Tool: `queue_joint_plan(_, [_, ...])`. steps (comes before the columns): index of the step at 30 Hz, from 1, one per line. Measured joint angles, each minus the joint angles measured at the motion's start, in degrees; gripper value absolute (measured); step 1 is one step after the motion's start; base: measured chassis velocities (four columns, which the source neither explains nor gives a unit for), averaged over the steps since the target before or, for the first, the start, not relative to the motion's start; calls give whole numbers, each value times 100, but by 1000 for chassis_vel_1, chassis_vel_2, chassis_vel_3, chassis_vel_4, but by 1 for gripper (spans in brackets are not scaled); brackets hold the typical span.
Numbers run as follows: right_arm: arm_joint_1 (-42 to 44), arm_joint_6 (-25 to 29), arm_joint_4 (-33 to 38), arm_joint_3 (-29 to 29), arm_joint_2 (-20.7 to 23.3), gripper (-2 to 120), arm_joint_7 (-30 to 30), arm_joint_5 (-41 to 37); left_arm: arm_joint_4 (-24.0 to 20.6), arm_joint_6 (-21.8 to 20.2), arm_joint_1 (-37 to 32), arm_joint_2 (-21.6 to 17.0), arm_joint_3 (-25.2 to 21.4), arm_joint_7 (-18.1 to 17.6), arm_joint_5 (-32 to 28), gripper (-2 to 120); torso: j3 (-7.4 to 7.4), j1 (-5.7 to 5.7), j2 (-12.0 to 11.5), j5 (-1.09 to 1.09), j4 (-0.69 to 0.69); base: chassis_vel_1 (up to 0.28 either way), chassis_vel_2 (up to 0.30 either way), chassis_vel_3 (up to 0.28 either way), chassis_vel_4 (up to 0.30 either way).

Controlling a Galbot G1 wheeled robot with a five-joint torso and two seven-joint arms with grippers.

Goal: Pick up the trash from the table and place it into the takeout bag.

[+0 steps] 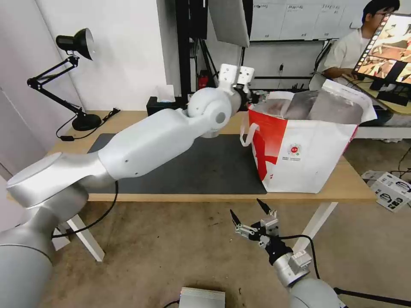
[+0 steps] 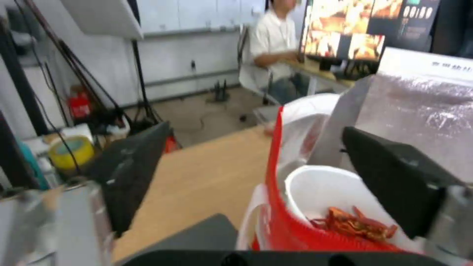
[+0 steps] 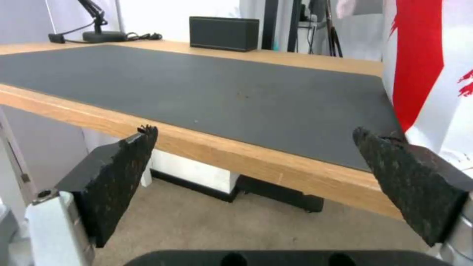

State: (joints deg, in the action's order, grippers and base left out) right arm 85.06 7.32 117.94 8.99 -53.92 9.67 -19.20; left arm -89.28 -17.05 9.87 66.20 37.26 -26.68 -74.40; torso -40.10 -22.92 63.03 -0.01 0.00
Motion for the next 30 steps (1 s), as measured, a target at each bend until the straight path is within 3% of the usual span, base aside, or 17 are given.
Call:
queue_joint_plan(3, [0,0,0,0,1,100,0,0,-538,550,-563,-609,-108,175,573,100,0,0,0,-1,1,0,0,0,0])
queue_joint_plan(8, [0,0,-1,1,0,100,2,0,-883,972,-1402,-1130,-499,220,1156,100,0,0,-1,-1,1,0,0,0,0])
queue_joint_plan(12, [0,0,-1,0,0,100,0,0,-1178,1540,-2653,-1677,-1398,555,1827,100,0,1,-1,-1,1,0,0,0,0])
queue_joint_plan(13, [0,0,-1,0,0,100,0,0,-1178,1540,-2653,-1677,-1398,555,1827,100,0,1,-1,-1,1,0,0,0,0])
queue_joint_plan(15, [0,0,0,0,0,100,0,0,-1212,1874,-3365,-1851,-1930,778,2305,100,0,0,-1,0,2,0,0,0,0])
queue_joint_plan(17, [0,0,0,0,0,100,0,0,-1240,1961,-3694,-1886,-2175,835,2437,100,0,0,-1,-1,1,0,0,0,0])
queue_joint_plan(19, [0,0,0,0,1,100,-1,0,-1317,2131,-4381,-1916,-2721,908,2661,100,0,0,-1,-1,1,0,0,0,0])
queue_joint_plan(20, [0,0,0,0,1,100,-1,0,-1317,2131,-4381,-1916,-2721,908,2661,100,0,0,-1,-1,1,0,0,0,0])
queue_joint_plan(22, [0,0,-1,0,0,100,0,0,-1430,2370,-5198,-1921,-3451,984,3034,100,0,0,-1,-1,-2,0,0,0,0])
queue_joint_plan(23, [0,0,-1,0,0,100,0,0,-1430,2370,-5198,-1921,-3451,984,3034,100,0,0,-1,-1,-2,0,0,0,0])
queue_joint_plan(26, [0,0,0,0,0,100,0,0,-1618,2756,-6444,-1782,-4383,1009,3611,100,1,1,-1,0,1,0,0,0,0])
queue_joint_plan(30, [0,0,-1,0,0,100,0,0,-1651,3070,-7225,-1498,-4817,1017,4208,100,0,1,0,0,0,0,0,0,0])
